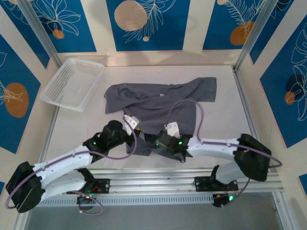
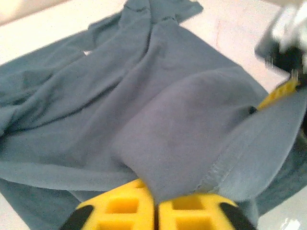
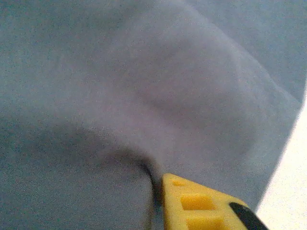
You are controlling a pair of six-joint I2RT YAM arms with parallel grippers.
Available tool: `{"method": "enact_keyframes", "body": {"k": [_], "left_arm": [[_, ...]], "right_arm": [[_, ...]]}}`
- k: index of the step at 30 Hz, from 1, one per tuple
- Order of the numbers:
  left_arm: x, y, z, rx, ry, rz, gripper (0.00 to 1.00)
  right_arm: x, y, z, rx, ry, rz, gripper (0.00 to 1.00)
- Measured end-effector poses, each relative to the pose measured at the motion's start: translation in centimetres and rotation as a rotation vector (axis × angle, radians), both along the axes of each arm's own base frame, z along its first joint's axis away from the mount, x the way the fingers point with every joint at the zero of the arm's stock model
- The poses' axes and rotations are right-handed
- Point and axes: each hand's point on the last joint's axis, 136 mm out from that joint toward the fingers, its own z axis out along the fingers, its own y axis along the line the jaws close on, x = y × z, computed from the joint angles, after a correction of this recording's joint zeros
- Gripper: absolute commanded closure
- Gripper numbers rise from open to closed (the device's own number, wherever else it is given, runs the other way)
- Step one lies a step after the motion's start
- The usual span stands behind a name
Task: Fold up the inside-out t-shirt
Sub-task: Turn the T-shirt inside out at the center of the table.
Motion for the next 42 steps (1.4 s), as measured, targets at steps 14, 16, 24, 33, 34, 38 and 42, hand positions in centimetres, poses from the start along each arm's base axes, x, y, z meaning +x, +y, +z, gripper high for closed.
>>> {"method": "enact_keyframes", "body": {"k": [14,16,24,33,34,38,42], "left_arm": [[-1.9,-6.4,-6.3,0.068,0.074,-0.261,0.01],[-1.3,-7.4,-7.7,0.107,0.068,-0.256,0.01],[4.9,-5.1,-8.4,0.247,-0.079,0.073,0.21],[4.9,-3.5,-3.8,0.195,-0.069,0.137,1.00],[4.8,-3.6,-3.0,0.169,-0.060,0.129,1.00],[4.9,-3.8,0.6,0.040,0.014,0.106,1.00],[5.7,-5.1,3.0,-0.012,0.077,0.078,1.00]], "right_arm": [[2.4,4.7,4.4,0.326,0.095,0.177,1.00],[2.5,4.8,4.7,0.341,0.100,0.179,1.00],[1.8,3.7,7.0,0.388,0.052,0.182,1.00],[1.8,-1.3,7.1,0.339,0.016,0.083,0.93],[1.8,-1.6,7.2,0.342,0.010,0.076,0.89],[1.5,-1.4,8.0,0.387,0.001,0.108,0.61],[-0.3,0.9,9.3,0.481,-0.001,0.242,0.58]]}}
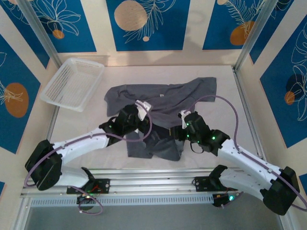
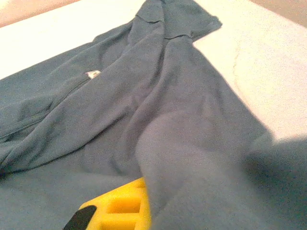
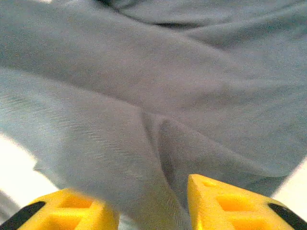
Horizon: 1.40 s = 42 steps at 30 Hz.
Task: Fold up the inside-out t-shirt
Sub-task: Turn the T-shirt inside out at the center of the table.
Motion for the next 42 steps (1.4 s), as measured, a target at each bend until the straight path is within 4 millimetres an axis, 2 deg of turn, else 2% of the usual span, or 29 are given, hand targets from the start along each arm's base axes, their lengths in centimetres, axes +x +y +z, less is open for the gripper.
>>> {"method": "enact_keyframes", "body": {"k": [4,8,10,17,19,21,23,26,30,33,39,42], "left_arm": [[0.4,-1.5,0.9,-0.023,0.063,-0.035,1.00],[0.3,-1.8,1.0,-0.026,0.136,-0.043,1.00],[0.5,-1.7,1.5,-0.035,0.159,-0.038,1.00],[1.5,-0.7,3.8,-0.060,0.207,-0.006,1.00],[1.6,-0.5,4.5,-0.064,0.213,-0.004,1.00],[1.7,-0.4,5.3,-0.069,0.219,-0.008,1.00],[1.5,-0.4,5.9,-0.073,0.233,-0.020,1.00],[1.1,-0.9,6.9,-0.090,0.274,-0.047,1.00],[1.2,-2.3,8.6,-0.122,0.339,-0.081,1.00],[1.6,-3.4,10.2,-0.171,0.379,-0.078,1.00],[2.3,-4.1,13.2,-0.264,0.413,-0.035,1.00],[2.4,-4.2,14.0,-0.289,0.420,-0.025,1.00]], "right_arm": [[-2.9,3.4,2.4,0.056,-0.088,0.171,0.62],[-6.2,7.5,4.3,0.078,-0.251,0.343,0.90],[-6.4,9.0,4.1,0.068,-0.342,0.378,1.00],[-0.4,11.1,-1.3,-0.217,-0.555,0.360,1.00],[1.2,10.9,-2.6,-0.288,-0.587,0.353,1.00],[3.6,10.0,-3.4,-0.395,-0.632,0.315,1.00],[6.4,8.8,-3.3,-0.497,-0.694,0.259,1.00],[10.8,6.0,-1.9,-0.641,-0.805,0.150,1.00],[14.4,2.2,0.1,-0.769,-0.879,0.044,1.00],[14.8,2.0,1.0,-0.786,-0.921,0.043,1.00],[11.8,6.6,0.7,-0.743,-1.007,0.198,1.00],[11.8,6.9,0.3,-0.733,-0.997,0.230,1.00]]}}
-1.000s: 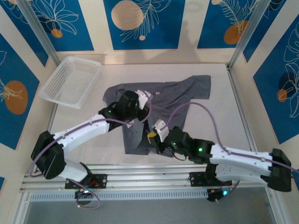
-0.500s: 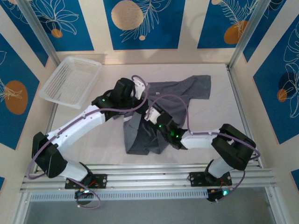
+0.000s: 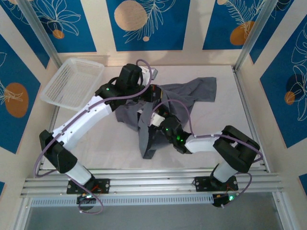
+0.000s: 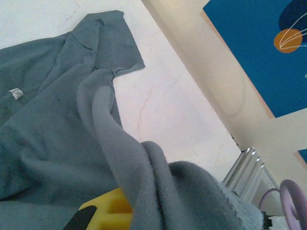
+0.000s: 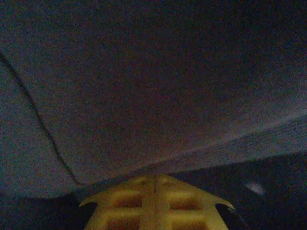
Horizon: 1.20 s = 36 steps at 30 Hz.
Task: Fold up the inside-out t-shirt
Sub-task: Turn the T-shirt inside out at the center of the table.
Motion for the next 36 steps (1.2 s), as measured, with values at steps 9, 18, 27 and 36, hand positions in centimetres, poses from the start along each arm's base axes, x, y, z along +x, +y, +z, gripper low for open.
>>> {"method": "enact_keyframes", "body": {"k": [9,18,27,36], "left_arm": [[0.1,-0.6,2.4,-0.067,0.031,0.016,1.00],[4.3,-3.0,7.7,-0.150,-0.036,0.080,1.00],[4.9,-5.0,8.1,-0.180,0.007,0.075,1.00],[3.9,-4.6,16.2,-0.302,-0.117,0.052,1.00]], "right_arm": [[6.2,-4.1,5.3,0.289,0.167,-0.120,1.00],[2.6,-1.6,-0.7,0.426,0.601,-0.127,1.00],[5.0,-1.9,8.7,0.800,0.637,-0.162,1.00],[3.9,1.6,-4.3,0.620,0.900,-0.241,1.00]]}}
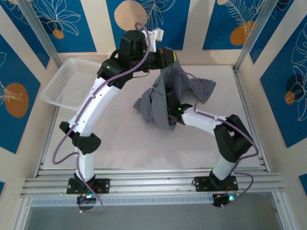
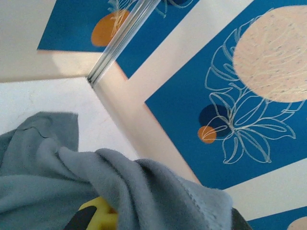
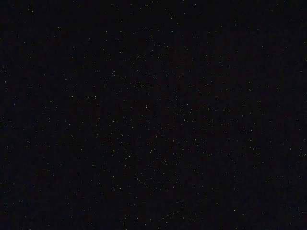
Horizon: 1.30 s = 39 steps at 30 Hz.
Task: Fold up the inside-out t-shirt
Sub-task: Turn the T-shirt inside out at the center of the table.
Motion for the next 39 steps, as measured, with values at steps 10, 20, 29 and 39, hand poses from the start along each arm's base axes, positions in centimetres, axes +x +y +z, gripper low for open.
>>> {"method": "enact_keyframes", "body": {"k": [10,20,29,39], "left_arm": [[-5.5,-4.1,-1.2,0.040,0.014,-0.194,1.00],[-9.5,-3.6,-4.1,0.186,-0.080,-0.233,1.00],[-13.5,1.4,1.5,0.135,-0.416,-0.247,1.00],[-20.1,-2.4,3.3,0.098,-0.644,-0.490,1.00]], "right_arm": [[1.8,-1.0,1.7,0.138,0.222,-0.102,1.00],[3.3,-1.7,3.1,0.255,0.373,-0.112,1.00],[2.1,-3.7,6.2,0.292,0.390,-0.106,1.00],[8.4,-6.5,6.7,0.202,0.281,-0.210,1.00]]}}
